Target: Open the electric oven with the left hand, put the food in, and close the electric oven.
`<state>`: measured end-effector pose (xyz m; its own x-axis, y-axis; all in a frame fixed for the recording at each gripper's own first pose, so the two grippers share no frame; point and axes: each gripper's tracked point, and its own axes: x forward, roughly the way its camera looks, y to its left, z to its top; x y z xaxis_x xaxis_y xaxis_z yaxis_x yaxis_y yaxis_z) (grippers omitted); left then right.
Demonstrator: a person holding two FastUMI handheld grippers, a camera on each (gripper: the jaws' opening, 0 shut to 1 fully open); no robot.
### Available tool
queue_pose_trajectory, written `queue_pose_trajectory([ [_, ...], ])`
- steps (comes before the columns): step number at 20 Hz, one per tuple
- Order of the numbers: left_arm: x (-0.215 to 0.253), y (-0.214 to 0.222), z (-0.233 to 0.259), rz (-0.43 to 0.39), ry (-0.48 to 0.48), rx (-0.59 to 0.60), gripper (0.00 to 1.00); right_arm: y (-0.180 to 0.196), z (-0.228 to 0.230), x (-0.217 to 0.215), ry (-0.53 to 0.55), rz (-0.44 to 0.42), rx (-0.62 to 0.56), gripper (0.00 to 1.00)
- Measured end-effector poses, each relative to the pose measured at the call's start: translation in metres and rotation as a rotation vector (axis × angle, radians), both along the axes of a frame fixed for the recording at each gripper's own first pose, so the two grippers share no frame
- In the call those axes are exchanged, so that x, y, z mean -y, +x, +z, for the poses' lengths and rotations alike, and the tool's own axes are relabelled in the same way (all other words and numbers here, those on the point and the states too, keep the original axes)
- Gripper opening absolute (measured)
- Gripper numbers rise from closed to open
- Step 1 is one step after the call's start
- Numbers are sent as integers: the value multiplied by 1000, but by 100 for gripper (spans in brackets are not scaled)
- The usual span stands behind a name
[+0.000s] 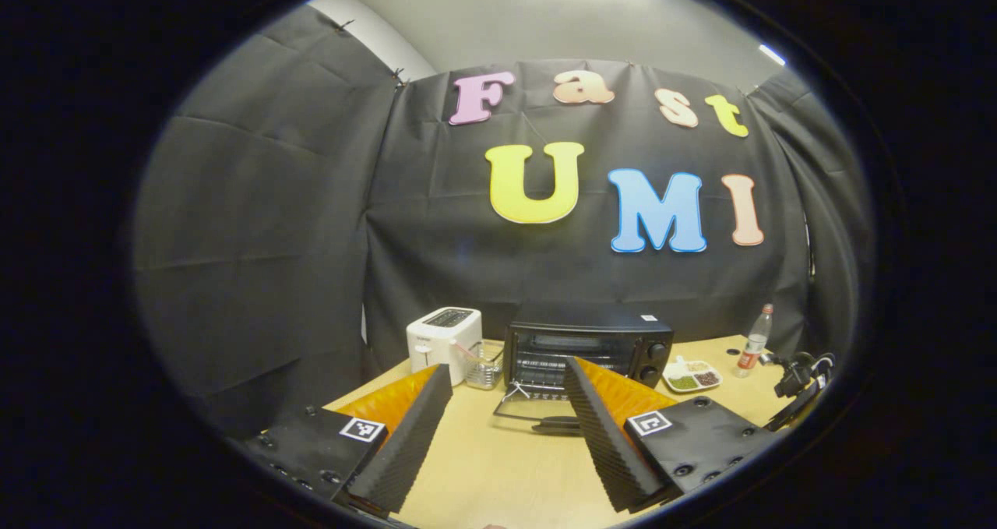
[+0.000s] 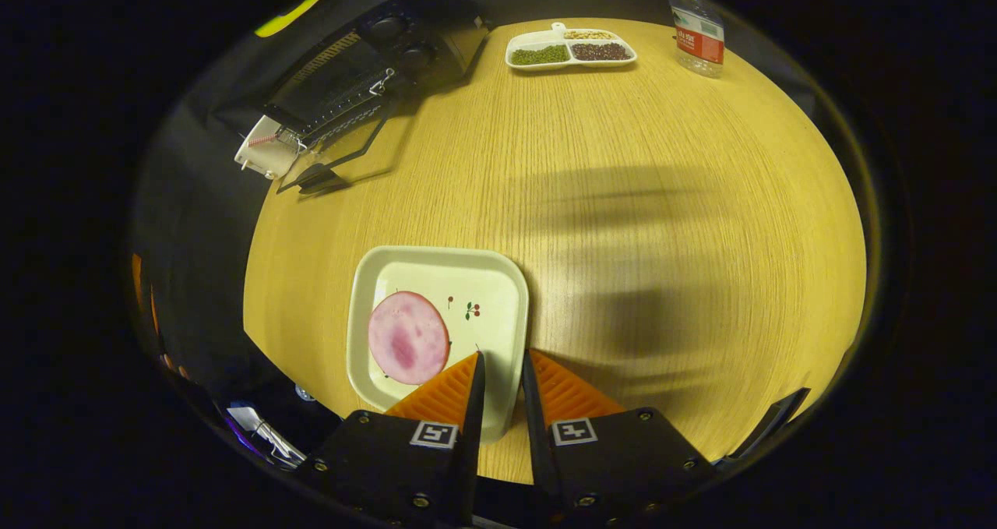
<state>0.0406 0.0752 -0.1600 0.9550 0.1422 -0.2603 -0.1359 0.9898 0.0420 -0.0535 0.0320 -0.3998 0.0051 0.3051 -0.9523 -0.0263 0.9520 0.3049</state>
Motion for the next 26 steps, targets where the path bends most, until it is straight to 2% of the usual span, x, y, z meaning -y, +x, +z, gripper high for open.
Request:
queue_pose_trajectory([
  [1,2,2,-2,-5,0,0,97,7,-2,2,4,-35,-3,29],
  [2,3,2,-2,-9,2,0,97,3,-8,2,5,-18,-18,2],
  [4,6,4,-1,-15,1,4,97,-8,4,-1,17,-33,-34,3],
  [5,6,4,-1,-16,-2,6,100,4,-4,0,35,-21,-45,0],
  [7,6,4,1,-15,-4,9,97,3,-4,-1,69,-37,-73,0],
  [12,-3,1,8,0,8,16,97,-3,-3,-8,269,-178,-137,0],
  [16,-6,1,7,12,1,7,100,-4,-1,-8,369,-269,-125,0],
  [17,-6,0,7,12,0,7,97,-5,-1,-8,383,-281,-119,0],
  [20,-1,3,8,5,3,9,100,-3,2,-9,415,-322,-98,0],
  [22,3,5,11,-4,4,14,97,1,6,-8,443,-344,-71,0],
  [26,6,10,9,-19,1,17,100,5,15,8,480,-386,-39,0],
])
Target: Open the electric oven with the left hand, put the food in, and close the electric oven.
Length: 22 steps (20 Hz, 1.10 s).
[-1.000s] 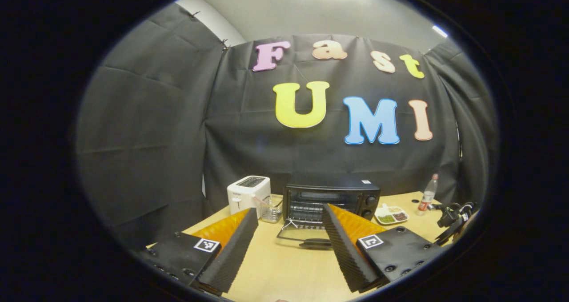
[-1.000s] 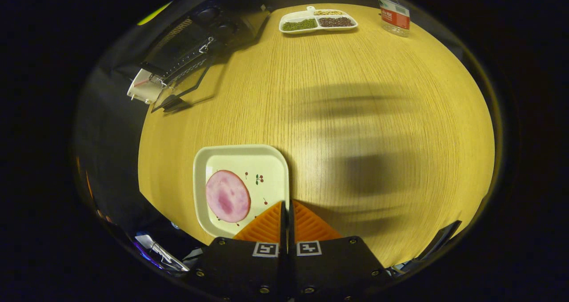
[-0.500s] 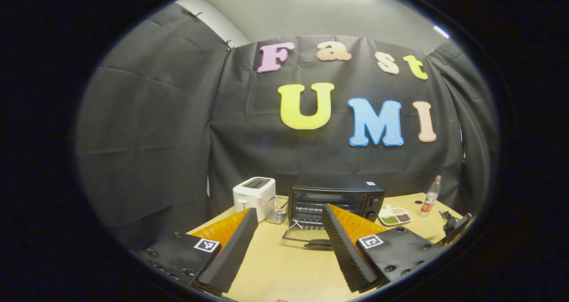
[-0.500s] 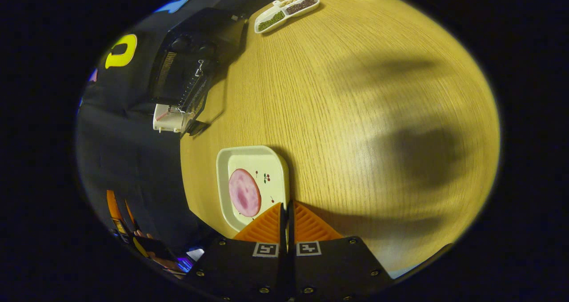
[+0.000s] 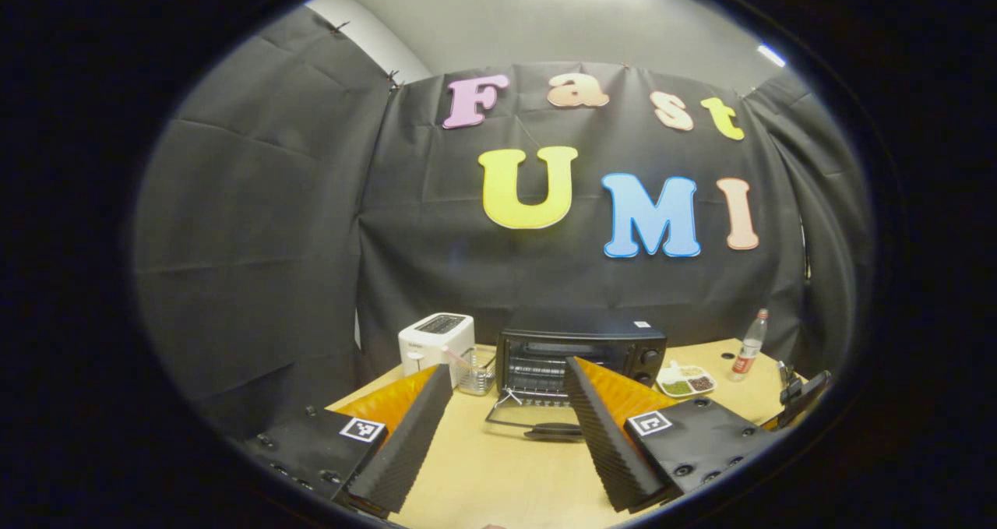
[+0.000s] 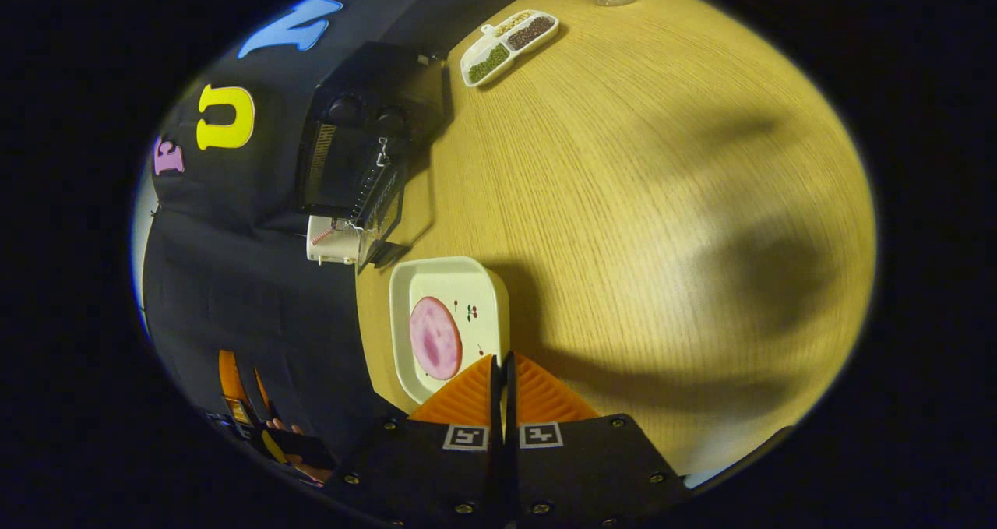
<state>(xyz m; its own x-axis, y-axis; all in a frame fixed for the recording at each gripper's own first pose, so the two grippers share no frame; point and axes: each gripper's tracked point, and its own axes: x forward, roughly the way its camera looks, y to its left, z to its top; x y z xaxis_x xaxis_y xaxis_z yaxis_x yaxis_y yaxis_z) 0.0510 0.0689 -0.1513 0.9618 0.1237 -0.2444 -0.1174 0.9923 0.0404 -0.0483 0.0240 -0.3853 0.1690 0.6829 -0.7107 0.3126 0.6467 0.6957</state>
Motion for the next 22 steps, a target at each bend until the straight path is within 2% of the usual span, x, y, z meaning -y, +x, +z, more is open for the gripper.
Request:
queue_pose_trajectory([
  [6,-8,11,-7,-8,-7,-9,97,15,3,7,-23,-81,57,0],
  [15,-58,27,-14,35,-22,-9,97,29,16,26,9,-276,68,0],
  [16,-64,29,-16,37,-22,-9,100,29,15,26,13,-309,67,0],
  [17,-69,32,-17,39,-20,-9,98,26,13,22,16,-340,62,0],
  [19,-81,36,-18,42,-15,-13,100,28,15,21,26,-396,58,0],
  [22,-98,44,-26,46,-15,-29,97,26,13,16,30,-443,44,0],
])
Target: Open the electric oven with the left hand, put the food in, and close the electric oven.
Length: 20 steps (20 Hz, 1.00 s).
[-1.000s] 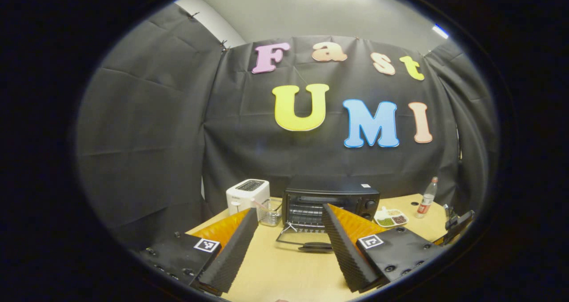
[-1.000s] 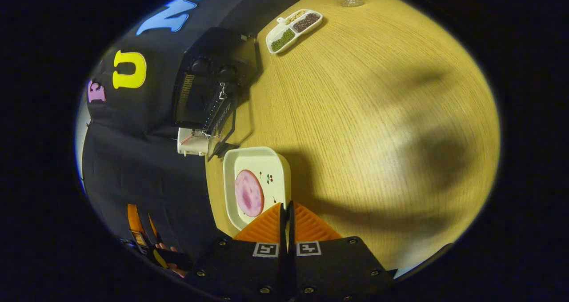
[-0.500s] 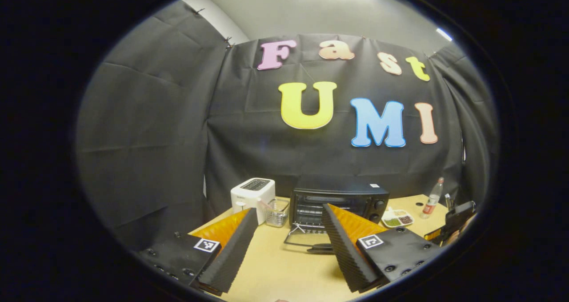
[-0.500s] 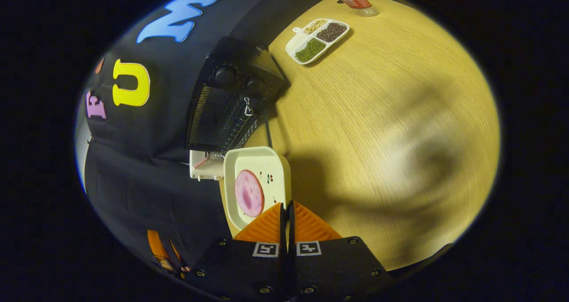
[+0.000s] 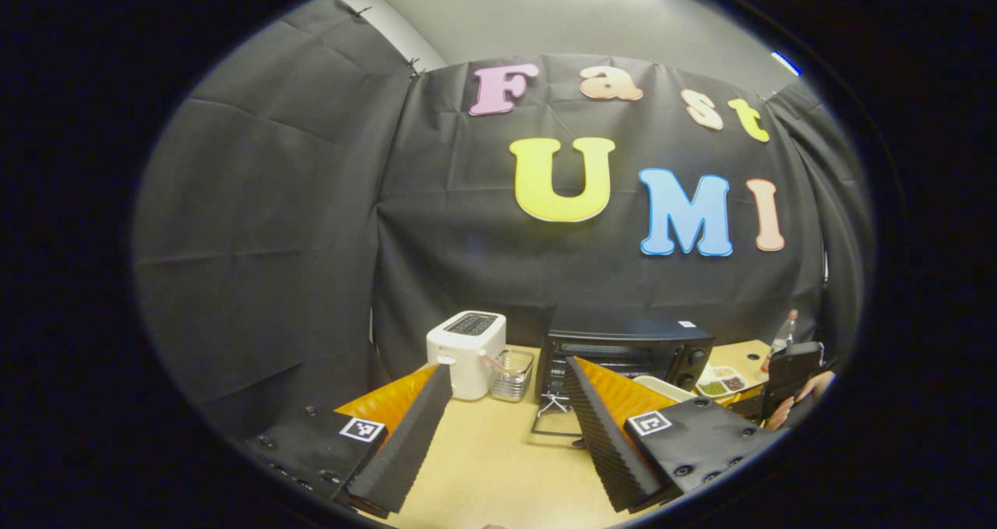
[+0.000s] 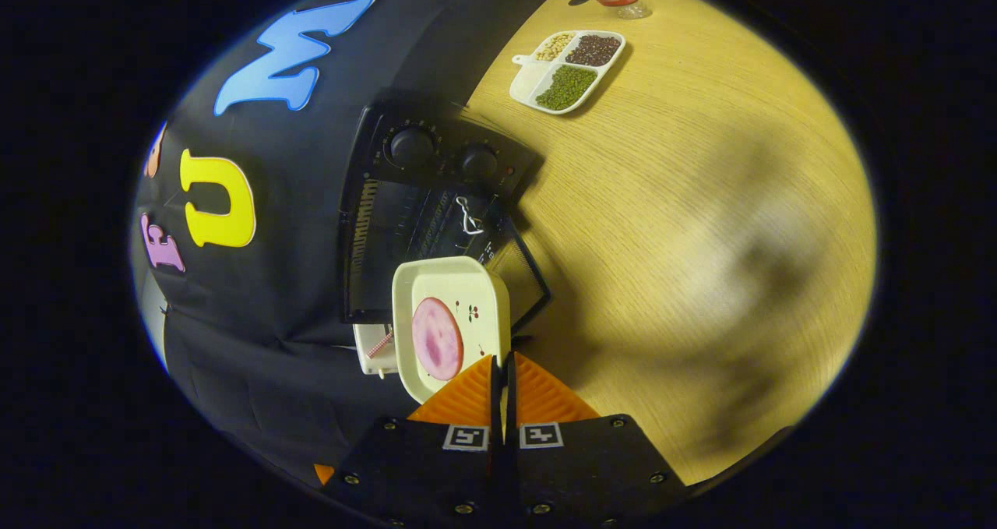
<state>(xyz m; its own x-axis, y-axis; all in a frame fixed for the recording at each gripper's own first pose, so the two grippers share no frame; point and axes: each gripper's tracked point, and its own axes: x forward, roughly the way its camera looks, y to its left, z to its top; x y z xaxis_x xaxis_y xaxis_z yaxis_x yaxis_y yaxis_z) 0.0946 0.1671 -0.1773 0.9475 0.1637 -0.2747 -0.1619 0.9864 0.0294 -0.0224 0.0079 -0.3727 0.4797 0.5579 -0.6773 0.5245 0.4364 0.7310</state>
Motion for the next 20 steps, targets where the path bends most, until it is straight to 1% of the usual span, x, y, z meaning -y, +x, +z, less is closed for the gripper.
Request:
queue_pose_trajectory([
  [2,-7,7,-5,-4,1,-7,98,2,3,-1,14,-48,-15,1],
  [3,-11,11,-5,-5,6,-5,100,1,2,-2,30,-77,-22,1],
  [5,-17,18,-3,-13,10,0,100,1,2,-2,55,-135,-28,0],
  [7,-22,25,-7,-19,14,-3,100,1,1,-5,58,-183,-24,0],
  [8,-26,28,-9,-21,13,-7,97,-1,1,-5,62,-202,-23,0],
  [9,-29,32,-12,-23,11,-15,100,1,1,-5,64,-225,-26,0],
  [10,-32,34,-14,-22,7,-26,97,0,2,-5,70,-250,-28,0],
  [11,-33,36,-16,-24,2,-28,97,1,2,-8,77,-277,-29,0],
  [12,-36,37,-15,-23,1,-30,100,1,1,-10,86,-304,-34,1],
  [15,-43,37,-17,-22,19,-36,100,11,-2,-26,97,-372,-41,1],
  [16,-45,37,-18,-22,20,-41,98,15,-4,-30,97,-390,-43,1],
  [19,-52,37,-23,-11,15,-59,98,37,-7,-36,116,-437,-31,1],
  [20,-54,36,-23,-7,17,-58,100,43,-7,-38,125,-448,-31,1],
])
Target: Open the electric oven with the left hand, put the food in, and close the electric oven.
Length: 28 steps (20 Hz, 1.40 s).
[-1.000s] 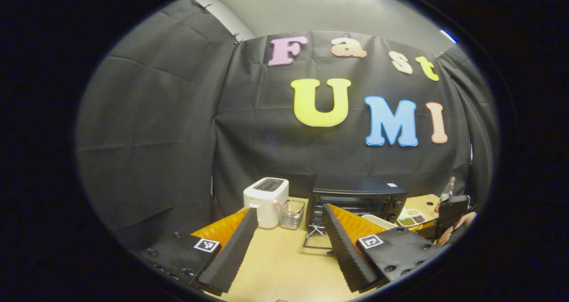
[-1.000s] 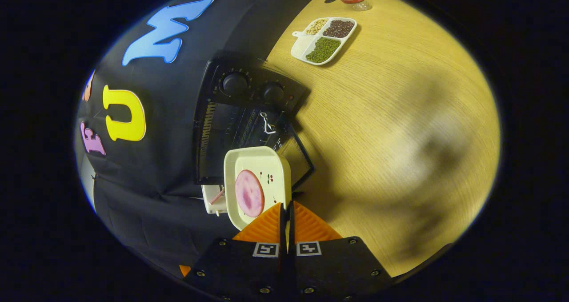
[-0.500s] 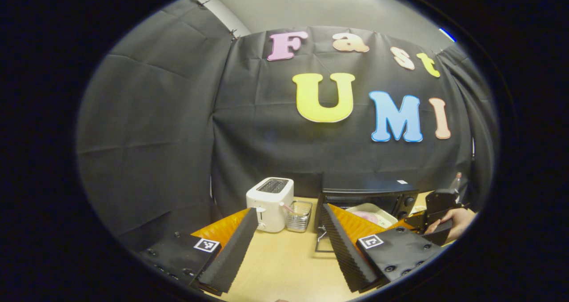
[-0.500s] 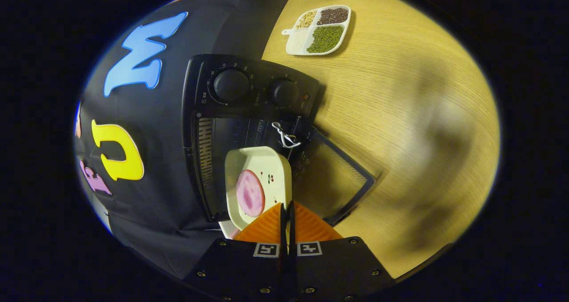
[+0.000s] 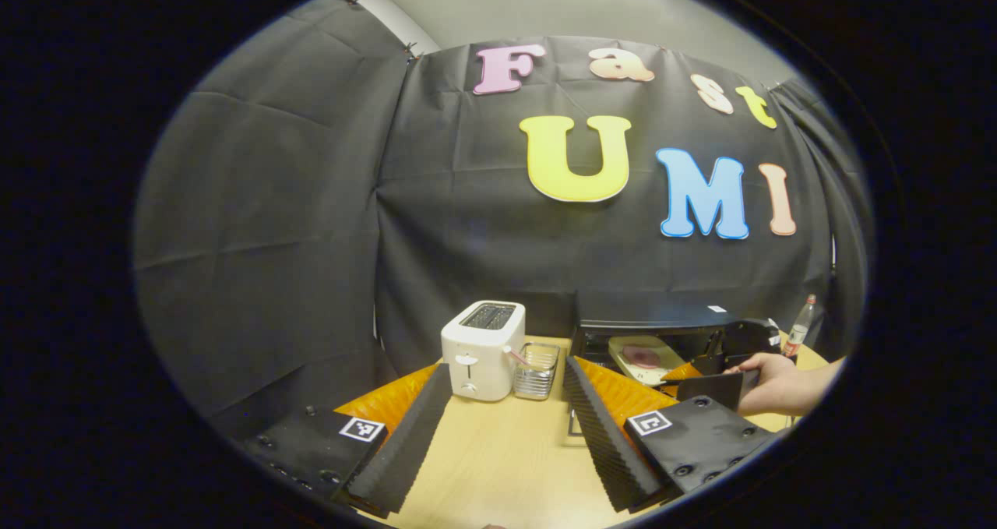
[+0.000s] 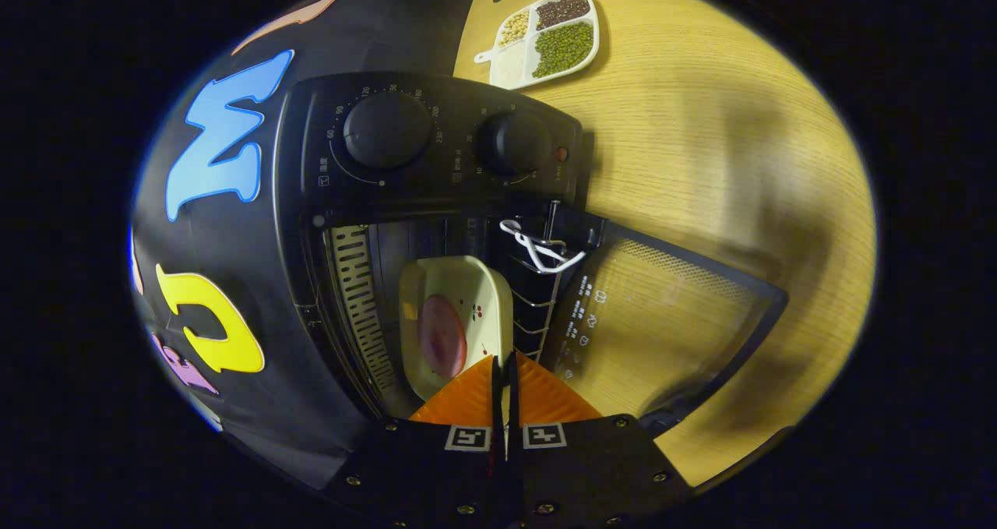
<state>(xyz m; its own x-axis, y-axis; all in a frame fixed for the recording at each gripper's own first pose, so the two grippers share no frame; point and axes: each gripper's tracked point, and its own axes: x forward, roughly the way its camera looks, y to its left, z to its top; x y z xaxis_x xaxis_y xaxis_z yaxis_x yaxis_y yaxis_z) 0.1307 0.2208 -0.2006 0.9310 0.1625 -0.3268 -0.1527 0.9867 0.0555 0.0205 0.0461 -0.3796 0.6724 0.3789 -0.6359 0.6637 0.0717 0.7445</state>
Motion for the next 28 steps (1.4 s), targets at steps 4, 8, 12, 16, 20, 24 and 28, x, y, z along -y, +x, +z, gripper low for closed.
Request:
queue_pose_trajectory([
  [4,-7,-4,3,13,18,-2,100,14,2,-3,-12,-51,18,2],
  [8,-6,-7,5,22,24,-2,100,18,10,-5,25,-56,62,10],
  [12,2,-8,8,10,29,5,100,21,29,-6,46,-50,134,46],
  [16,20,-9,15,-17,24,18,100,9,39,2,8,10,165,96],
  [20,40,-14,14,-45,7,26,94,-8,65,12,-50,92,227,96],
  [24,62,-17,9,-75,-18,20,97,-39,94,28,-178,239,335,96],
  [28,87,-16,-5,-131,-57,4,97,-69,122,50,-267,333,444,96],
])
